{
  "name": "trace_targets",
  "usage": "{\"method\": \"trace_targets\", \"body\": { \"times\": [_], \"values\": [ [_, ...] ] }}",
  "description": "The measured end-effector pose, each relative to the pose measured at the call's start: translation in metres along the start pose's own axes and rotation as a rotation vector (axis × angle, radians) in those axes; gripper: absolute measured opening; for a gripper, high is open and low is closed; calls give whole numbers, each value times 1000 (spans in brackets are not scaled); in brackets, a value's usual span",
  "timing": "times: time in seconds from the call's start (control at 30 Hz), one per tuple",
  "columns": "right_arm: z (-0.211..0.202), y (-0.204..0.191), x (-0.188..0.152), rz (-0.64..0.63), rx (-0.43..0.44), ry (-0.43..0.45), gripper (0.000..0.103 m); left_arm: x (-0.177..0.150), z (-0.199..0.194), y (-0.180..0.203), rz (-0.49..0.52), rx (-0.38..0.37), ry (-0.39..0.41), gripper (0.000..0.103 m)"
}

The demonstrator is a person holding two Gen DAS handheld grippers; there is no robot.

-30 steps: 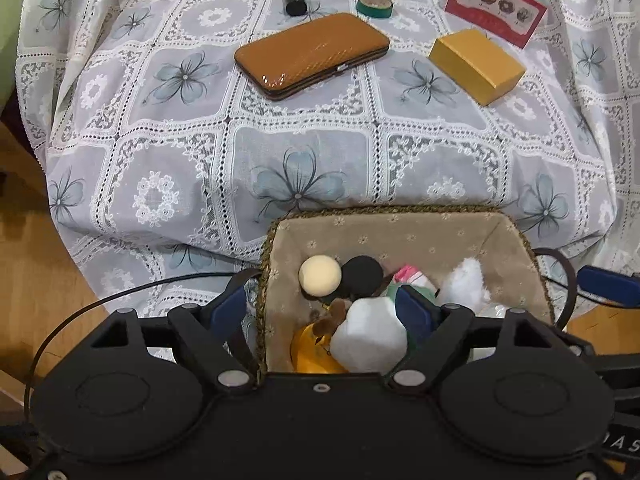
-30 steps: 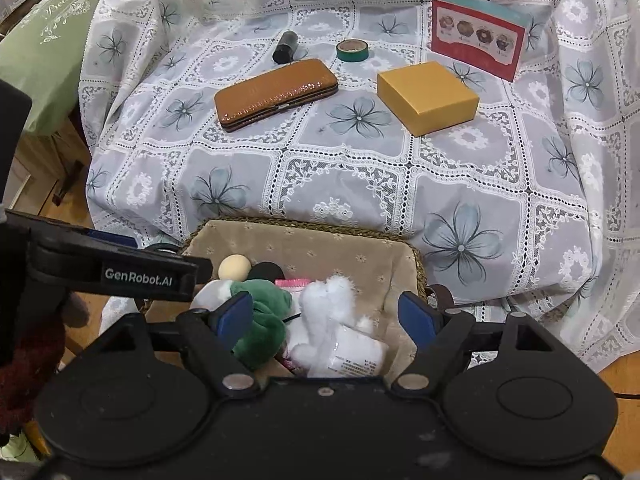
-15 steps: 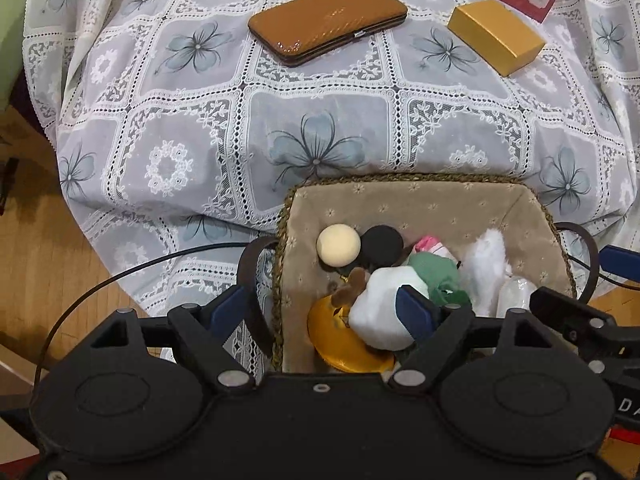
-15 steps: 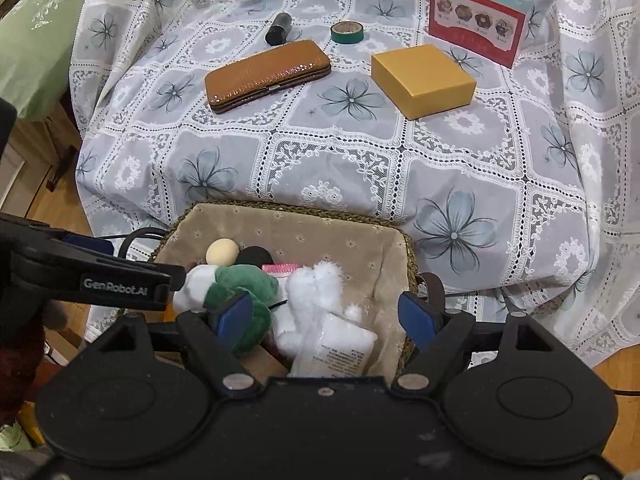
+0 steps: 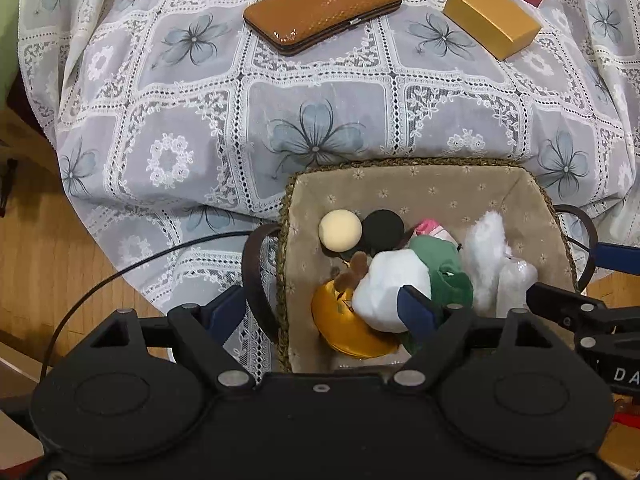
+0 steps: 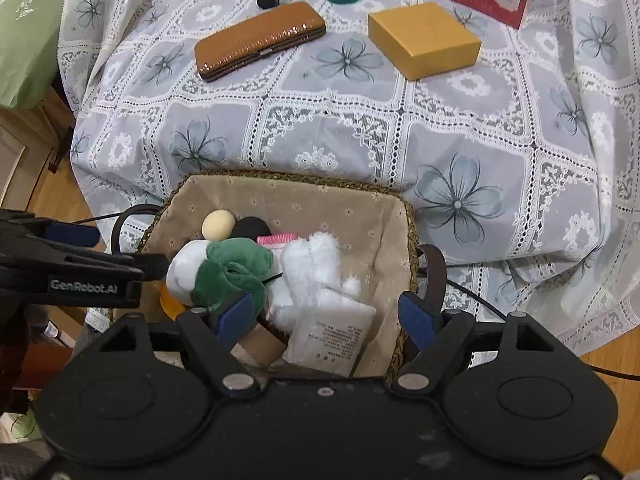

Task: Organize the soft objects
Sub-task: 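Move both open tools from the basket toward the black cylinder and green tape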

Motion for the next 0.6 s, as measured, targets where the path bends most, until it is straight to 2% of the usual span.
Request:
{"method": "trace_targets", "body": {
  "times": [0.23, 0.6],
  "values": [
    [-1, 1, 15, -14, -4, -13, 79, 11, -5, -5, 24, -4, 2, 80],
    [-26, -1, 82, -132, -46, 123, 79, 45, -19, -12, 78, 37, 63, 80]
  ]
}}
Point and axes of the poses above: each gripper's, at about its wrist camera, not at the fingertips, and z roughly the way its jaws point, y to its right, x to its top, the point moved 2 cm from there along z, roughly the way its jaws point, and after that the axes turned 9 degrees about x, right-handed, at the moved point
